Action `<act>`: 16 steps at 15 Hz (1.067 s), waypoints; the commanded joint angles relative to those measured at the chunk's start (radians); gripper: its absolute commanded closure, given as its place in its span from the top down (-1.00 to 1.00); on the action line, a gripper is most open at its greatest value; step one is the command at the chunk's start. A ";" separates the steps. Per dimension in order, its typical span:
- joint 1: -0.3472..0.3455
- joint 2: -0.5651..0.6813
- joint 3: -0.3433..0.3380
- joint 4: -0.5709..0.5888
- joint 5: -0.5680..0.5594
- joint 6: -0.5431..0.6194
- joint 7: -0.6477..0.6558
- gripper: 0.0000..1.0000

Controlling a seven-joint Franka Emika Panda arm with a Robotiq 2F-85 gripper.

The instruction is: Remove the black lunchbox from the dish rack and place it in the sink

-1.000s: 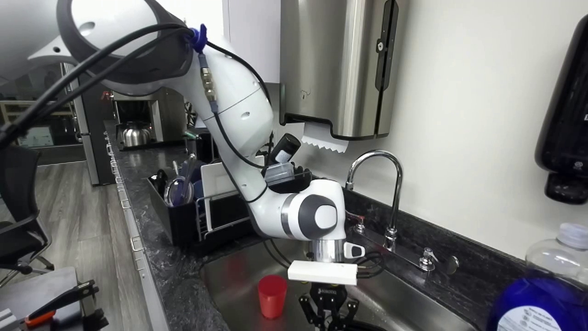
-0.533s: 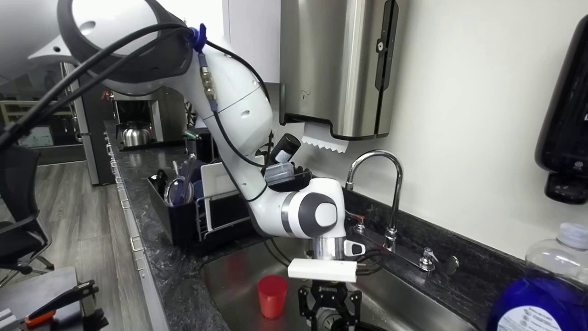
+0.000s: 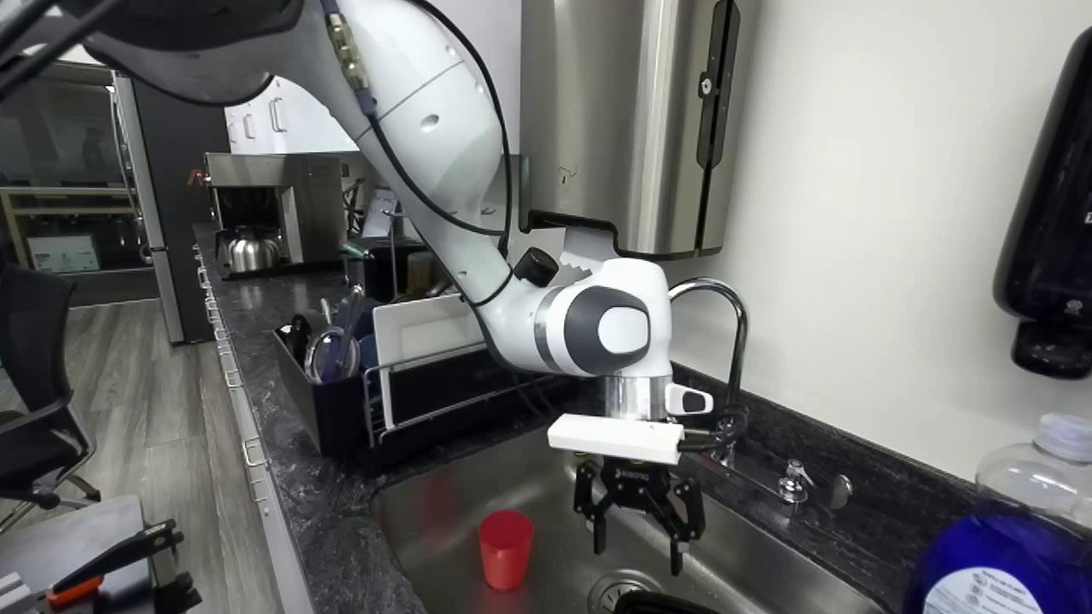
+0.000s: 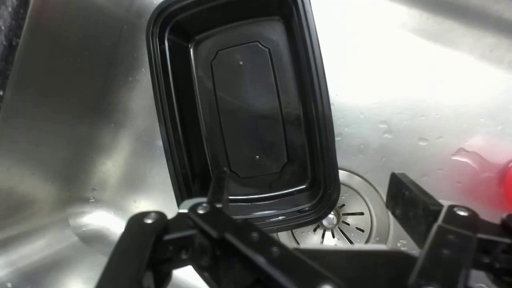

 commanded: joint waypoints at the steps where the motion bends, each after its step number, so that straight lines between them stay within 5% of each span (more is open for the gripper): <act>1: -0.041 -0.080 0.033 -0.084 0.058 -0.022 0.011 1.00; 16: -0.050 -0.375 0.074 -0.356 0.209 0.020 0.011 1.00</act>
